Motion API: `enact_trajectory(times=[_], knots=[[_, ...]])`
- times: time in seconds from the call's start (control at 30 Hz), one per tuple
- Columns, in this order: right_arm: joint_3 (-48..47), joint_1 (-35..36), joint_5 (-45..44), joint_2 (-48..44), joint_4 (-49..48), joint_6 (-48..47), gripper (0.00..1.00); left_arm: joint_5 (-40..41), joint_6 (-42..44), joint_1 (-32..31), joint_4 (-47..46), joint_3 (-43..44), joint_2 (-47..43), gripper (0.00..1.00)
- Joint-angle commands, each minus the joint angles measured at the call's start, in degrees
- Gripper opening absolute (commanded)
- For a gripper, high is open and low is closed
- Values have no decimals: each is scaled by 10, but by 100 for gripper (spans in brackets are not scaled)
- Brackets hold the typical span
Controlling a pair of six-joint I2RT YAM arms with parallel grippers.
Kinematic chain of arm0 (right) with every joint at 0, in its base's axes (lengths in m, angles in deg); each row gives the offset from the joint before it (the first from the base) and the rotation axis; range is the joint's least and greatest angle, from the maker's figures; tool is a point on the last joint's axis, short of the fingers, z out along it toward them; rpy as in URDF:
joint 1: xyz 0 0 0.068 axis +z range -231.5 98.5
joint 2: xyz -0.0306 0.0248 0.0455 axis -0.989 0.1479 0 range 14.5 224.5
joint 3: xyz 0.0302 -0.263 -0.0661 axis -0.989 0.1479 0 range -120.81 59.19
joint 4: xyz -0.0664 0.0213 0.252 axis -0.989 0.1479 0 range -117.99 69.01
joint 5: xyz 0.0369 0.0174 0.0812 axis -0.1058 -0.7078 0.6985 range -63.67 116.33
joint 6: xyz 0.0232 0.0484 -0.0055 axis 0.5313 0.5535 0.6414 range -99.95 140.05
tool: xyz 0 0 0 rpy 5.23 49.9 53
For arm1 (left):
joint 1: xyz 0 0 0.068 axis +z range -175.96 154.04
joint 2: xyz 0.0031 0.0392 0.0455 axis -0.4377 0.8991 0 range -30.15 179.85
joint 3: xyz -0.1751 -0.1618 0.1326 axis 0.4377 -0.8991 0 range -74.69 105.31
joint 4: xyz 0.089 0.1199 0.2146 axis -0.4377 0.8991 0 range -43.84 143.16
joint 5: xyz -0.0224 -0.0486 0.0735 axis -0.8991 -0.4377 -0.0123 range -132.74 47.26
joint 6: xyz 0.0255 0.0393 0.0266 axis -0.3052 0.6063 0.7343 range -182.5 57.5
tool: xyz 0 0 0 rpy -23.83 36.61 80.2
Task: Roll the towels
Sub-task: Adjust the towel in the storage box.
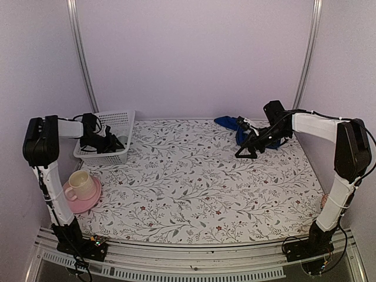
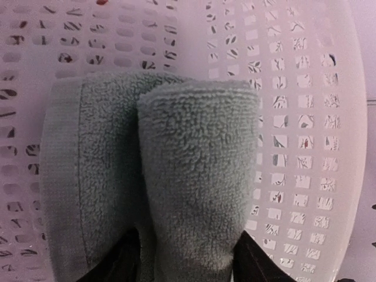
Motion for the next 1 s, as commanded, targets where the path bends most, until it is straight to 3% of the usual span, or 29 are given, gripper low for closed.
enact_trajectory(times=[0.0, 0.47, 0.97], knots=[[1, 6, -3, 9, 4, -4, 99, 39, 8, 4, 15, 24, -10, 56], [-1, 11, -7, 12, 7, -6, 99, 123, 26, -22, 29, 43, -65, 62], [-1, 11, -6, 4, 8, -5, 99, 329, 27, -109, 133, 106, -33, 64]])
